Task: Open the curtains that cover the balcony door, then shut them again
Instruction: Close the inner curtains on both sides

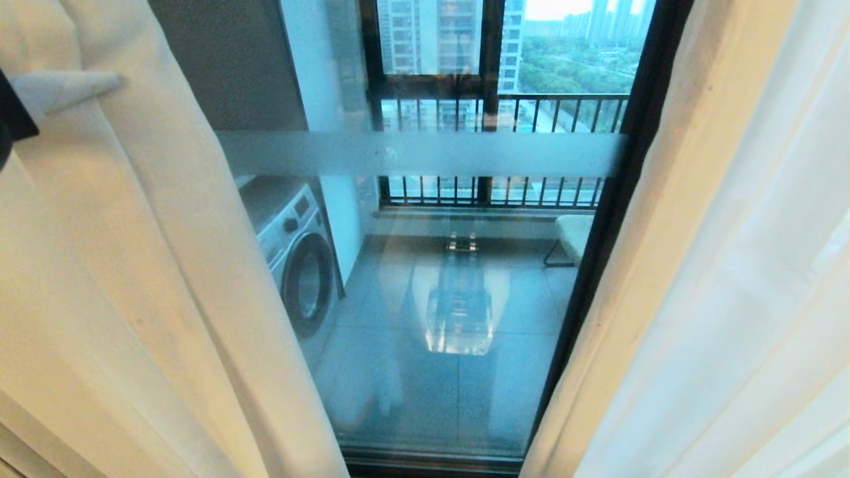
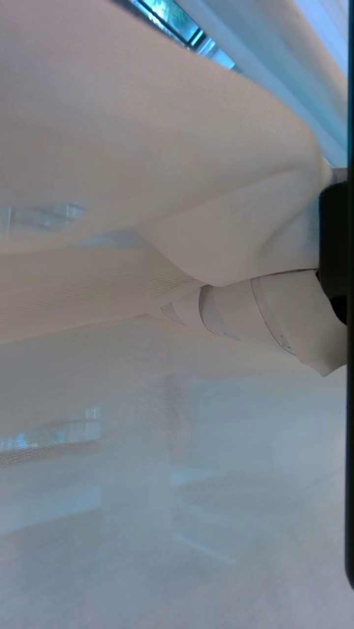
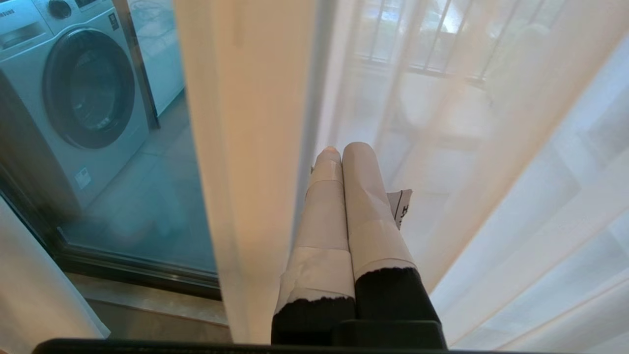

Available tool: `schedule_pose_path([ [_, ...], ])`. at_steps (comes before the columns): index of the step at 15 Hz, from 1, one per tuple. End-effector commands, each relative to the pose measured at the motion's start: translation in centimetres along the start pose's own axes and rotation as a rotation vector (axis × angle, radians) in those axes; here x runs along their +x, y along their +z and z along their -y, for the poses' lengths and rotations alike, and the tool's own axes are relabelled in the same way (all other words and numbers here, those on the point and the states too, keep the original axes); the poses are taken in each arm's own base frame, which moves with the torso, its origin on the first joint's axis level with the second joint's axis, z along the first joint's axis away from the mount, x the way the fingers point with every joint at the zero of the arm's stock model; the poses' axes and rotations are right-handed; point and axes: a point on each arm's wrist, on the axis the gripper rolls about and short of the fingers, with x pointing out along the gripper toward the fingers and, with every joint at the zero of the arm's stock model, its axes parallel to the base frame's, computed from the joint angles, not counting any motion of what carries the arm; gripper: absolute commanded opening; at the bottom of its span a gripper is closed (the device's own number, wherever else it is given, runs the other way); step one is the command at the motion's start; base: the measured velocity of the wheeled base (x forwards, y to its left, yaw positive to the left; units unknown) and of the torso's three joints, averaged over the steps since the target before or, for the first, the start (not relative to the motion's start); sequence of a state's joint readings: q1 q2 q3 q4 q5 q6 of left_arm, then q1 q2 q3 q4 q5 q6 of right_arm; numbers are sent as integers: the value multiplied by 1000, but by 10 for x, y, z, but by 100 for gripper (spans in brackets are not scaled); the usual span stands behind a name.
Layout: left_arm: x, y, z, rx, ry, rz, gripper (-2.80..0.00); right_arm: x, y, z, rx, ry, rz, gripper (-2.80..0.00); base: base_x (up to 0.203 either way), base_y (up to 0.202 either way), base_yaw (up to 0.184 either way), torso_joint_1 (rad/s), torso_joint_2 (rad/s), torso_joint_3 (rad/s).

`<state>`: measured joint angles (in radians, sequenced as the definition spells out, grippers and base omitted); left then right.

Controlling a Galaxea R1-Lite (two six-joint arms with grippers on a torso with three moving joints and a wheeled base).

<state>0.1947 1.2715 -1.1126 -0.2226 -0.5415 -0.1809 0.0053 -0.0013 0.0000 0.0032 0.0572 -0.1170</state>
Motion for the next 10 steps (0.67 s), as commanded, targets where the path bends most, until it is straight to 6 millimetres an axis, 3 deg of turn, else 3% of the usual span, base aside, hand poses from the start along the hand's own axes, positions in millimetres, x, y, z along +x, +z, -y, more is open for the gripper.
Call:
schedule_pose_path([
  [1,0,0,0,-2,-3,-1,-280,0,0,0,-1,2,-1,-280,0,-194,2,2,4,7],
  [10,0,-1,0,-4,1,-3,-280,0,0,0,-1,2,-1,-280,0,-191,4,3,2,3],
])
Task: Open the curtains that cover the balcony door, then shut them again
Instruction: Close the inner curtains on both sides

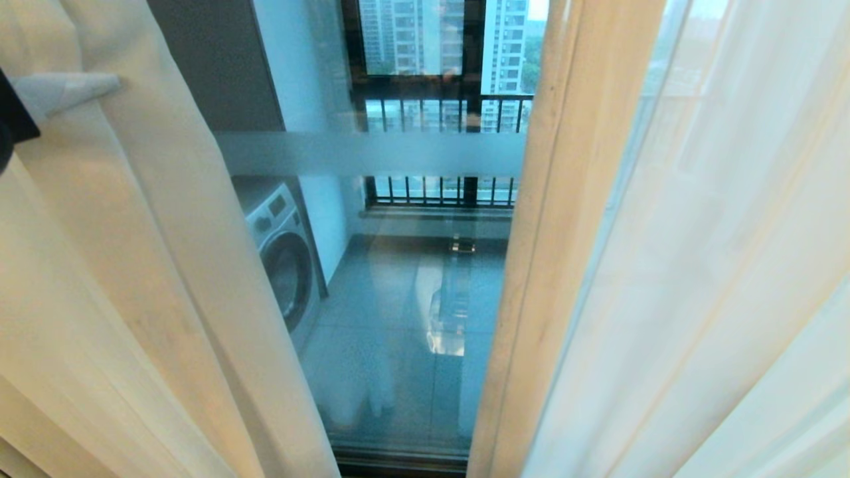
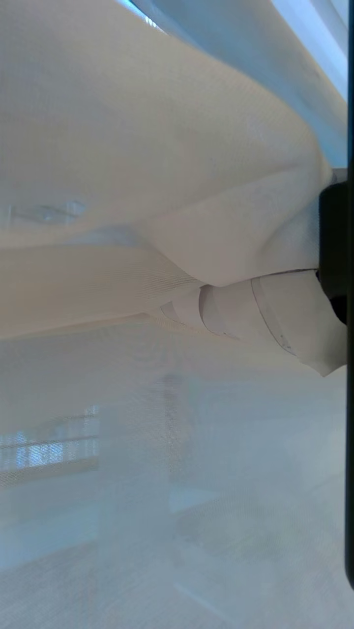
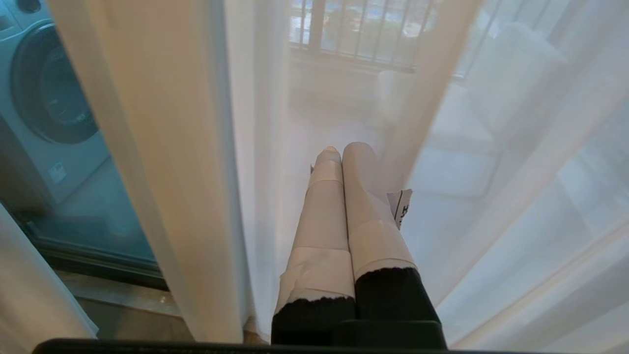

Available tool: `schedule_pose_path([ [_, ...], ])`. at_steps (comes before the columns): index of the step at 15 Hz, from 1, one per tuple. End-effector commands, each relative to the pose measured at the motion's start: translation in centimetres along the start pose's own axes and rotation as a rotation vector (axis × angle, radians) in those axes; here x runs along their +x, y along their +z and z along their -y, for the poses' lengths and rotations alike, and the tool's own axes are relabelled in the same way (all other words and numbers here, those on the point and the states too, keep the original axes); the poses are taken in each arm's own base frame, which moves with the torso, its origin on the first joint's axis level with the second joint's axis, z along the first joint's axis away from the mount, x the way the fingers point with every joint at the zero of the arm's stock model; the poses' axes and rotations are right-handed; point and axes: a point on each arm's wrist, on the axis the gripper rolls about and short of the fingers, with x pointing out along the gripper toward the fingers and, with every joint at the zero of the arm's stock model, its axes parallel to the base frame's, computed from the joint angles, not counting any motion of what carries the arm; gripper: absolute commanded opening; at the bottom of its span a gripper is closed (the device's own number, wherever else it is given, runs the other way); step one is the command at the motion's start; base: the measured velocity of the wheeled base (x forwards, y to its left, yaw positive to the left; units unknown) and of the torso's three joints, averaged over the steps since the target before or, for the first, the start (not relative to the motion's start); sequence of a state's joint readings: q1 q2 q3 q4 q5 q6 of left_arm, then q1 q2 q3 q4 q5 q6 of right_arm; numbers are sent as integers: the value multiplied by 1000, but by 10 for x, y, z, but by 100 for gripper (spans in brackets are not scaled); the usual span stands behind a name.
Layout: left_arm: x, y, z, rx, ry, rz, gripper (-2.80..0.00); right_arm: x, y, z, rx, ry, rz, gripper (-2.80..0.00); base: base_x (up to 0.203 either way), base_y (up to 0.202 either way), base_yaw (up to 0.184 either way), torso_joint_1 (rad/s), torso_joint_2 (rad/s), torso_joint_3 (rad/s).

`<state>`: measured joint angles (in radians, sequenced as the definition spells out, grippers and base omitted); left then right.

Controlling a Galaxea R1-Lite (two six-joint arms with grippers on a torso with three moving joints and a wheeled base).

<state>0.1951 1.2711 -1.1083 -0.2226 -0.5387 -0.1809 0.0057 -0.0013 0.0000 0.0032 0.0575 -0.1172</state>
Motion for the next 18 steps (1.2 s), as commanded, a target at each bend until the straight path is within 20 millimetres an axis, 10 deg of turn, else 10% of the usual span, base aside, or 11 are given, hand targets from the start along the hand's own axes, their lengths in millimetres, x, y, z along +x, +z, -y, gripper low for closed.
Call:
schedule_pose_path([
  [1,0,0,0,-1,-2,0,-280,0,0,0,-1,1,-1,-280,0,-193,1,2,2,-2],
  [9,-1,-2,0,-5,4,-5,-280,0,0,0,-1,1,-1,-280,0,-177,3,3,1,1],
  [18,-6,-1,3,0,2,3,-280,0,0,0,-1,1,-1,-280,0,0,0,0,0,0],
])
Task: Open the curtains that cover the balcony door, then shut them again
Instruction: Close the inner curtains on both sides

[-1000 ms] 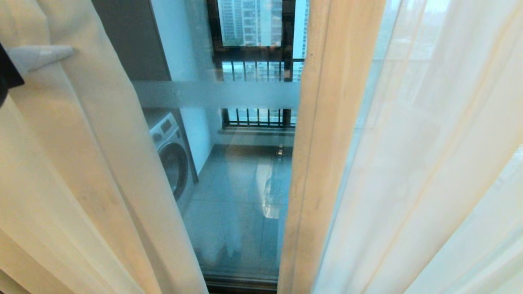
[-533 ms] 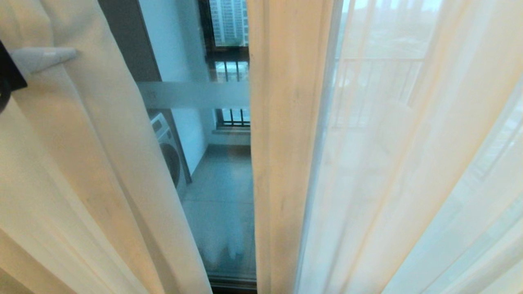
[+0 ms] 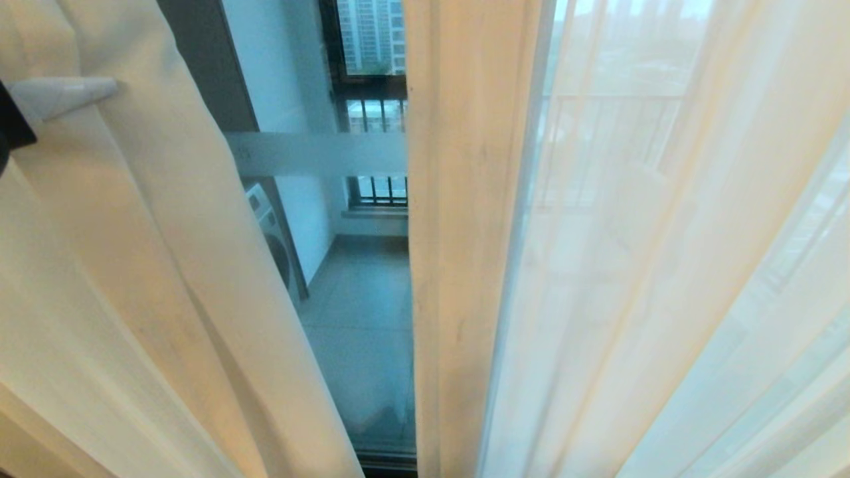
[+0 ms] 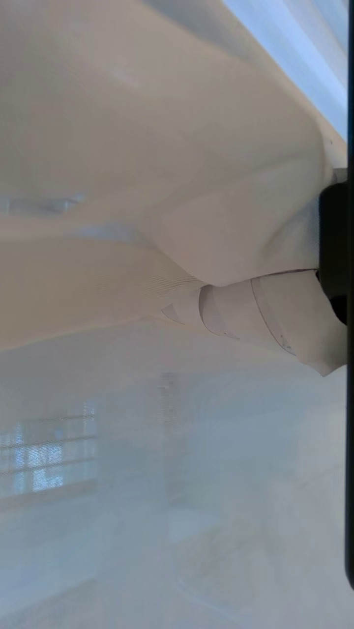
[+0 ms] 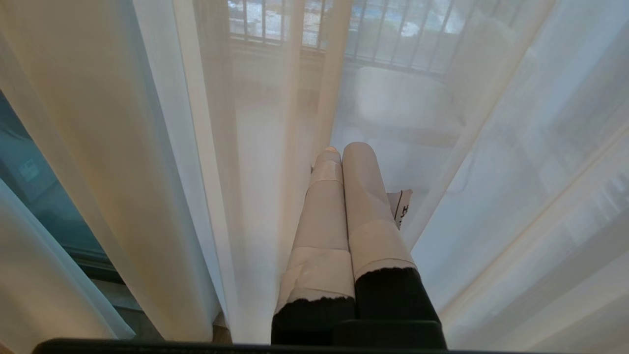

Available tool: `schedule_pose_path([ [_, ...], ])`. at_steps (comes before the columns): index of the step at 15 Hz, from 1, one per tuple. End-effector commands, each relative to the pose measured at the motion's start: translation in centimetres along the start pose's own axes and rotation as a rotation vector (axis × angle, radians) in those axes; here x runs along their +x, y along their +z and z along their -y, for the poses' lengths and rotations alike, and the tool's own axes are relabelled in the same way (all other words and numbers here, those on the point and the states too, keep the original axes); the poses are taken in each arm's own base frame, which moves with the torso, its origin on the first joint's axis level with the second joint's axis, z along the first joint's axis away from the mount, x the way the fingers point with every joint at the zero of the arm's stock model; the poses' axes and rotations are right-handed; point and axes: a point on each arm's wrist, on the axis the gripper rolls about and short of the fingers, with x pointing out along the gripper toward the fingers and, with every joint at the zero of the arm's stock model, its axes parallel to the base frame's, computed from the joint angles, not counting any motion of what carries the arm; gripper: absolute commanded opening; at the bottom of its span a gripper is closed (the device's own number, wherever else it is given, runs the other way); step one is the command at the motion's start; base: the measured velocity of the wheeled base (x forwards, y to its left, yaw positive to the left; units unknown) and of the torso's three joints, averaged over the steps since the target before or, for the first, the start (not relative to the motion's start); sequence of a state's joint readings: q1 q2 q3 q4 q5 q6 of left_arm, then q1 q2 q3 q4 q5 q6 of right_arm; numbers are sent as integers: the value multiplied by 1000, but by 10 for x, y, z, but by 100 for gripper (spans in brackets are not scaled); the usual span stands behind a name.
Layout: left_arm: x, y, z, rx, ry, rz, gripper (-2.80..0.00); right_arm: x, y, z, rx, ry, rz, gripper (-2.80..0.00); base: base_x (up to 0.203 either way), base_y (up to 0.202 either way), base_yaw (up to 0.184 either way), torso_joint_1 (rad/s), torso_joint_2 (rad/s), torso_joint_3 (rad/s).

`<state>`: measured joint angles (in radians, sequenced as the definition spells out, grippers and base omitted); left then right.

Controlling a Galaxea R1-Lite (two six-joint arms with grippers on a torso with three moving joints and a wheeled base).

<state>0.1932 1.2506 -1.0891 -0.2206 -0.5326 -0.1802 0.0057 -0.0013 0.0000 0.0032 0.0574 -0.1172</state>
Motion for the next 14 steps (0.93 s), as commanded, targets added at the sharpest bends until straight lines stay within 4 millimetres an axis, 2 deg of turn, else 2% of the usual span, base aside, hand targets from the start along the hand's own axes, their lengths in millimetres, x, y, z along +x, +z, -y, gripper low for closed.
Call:
schedule_pose_path([
  [1,-1,1,0,1,-2,6,-280,0,0,0,-1,1,-1,-280,0,0,0,0,0,0],
  [7,-1,8,5,13,-25,25,-280,0,0,0,-1,1,-1,-280,0,0,0,0,0,0],
  [14,6,24,32,4,-163,66,-280,0,0,0,-1,1,-1,-280,0,0,0,0,0,0],
])
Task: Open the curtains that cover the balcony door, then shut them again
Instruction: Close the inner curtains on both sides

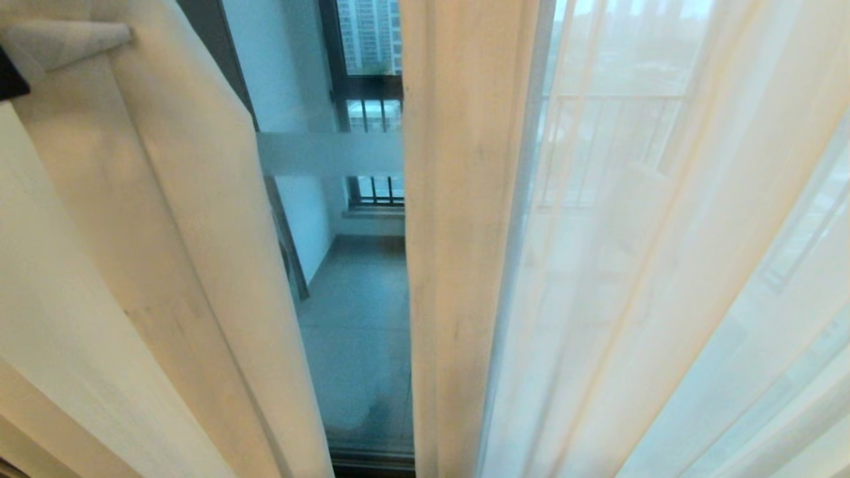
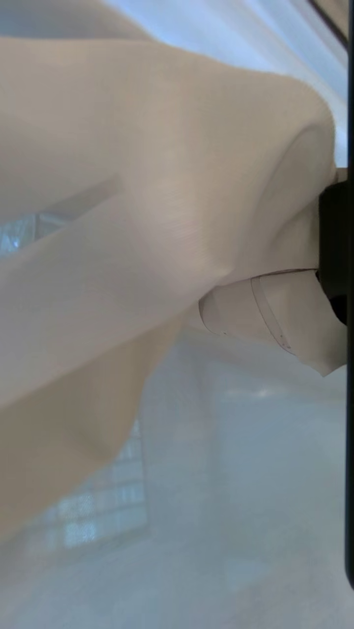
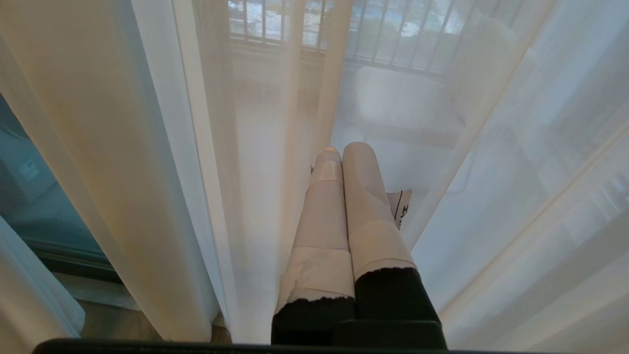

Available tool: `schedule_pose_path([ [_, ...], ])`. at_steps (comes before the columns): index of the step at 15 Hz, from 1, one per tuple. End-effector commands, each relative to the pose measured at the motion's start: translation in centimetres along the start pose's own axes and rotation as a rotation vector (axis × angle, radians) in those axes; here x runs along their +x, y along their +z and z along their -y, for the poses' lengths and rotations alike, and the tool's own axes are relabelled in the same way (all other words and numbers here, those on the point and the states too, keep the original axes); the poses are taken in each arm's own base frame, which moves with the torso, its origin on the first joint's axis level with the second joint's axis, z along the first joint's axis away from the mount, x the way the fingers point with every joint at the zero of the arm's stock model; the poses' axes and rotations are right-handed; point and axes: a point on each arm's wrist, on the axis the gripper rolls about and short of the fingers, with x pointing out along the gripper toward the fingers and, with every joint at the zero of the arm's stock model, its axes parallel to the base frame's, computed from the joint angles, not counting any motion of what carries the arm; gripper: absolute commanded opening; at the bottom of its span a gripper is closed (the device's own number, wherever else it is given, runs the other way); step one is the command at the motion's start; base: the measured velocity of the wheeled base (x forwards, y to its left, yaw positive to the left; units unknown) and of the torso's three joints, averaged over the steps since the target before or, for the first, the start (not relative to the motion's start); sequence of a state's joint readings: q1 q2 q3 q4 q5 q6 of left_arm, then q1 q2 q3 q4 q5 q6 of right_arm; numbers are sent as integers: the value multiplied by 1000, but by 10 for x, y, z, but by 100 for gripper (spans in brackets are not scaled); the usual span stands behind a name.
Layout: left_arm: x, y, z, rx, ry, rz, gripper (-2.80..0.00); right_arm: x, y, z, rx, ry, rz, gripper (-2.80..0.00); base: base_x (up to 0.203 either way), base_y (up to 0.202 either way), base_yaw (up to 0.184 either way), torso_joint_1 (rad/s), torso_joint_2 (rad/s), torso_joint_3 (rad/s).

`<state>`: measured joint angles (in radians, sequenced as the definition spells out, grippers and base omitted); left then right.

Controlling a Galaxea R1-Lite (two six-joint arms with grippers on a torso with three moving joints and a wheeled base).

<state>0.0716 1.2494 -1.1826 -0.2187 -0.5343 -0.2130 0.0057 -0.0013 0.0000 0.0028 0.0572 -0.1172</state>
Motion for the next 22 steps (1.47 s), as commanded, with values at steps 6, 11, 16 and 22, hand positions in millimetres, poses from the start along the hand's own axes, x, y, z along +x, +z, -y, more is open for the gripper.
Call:
schedule_pose_path([
  [6,8,13,33,-39,-180,33,-280,0,0,0,-1,2,-1,-280,0,0,0,0,0,0],
  [11,12,13,67,-68,-340,31,-280,0,0,0,-1,2,-1,-280,0,0,0,0,0,0],
  [16,19,12,104,-111,-455,31,-280,0,0,0,-1,2,-1,-280,0,0,0,0,0,0],
  [22,31,6,154,-163,-554,5,-280,0,0,0,-1,2,-1,-280,0,0,0,0,0,0],
])
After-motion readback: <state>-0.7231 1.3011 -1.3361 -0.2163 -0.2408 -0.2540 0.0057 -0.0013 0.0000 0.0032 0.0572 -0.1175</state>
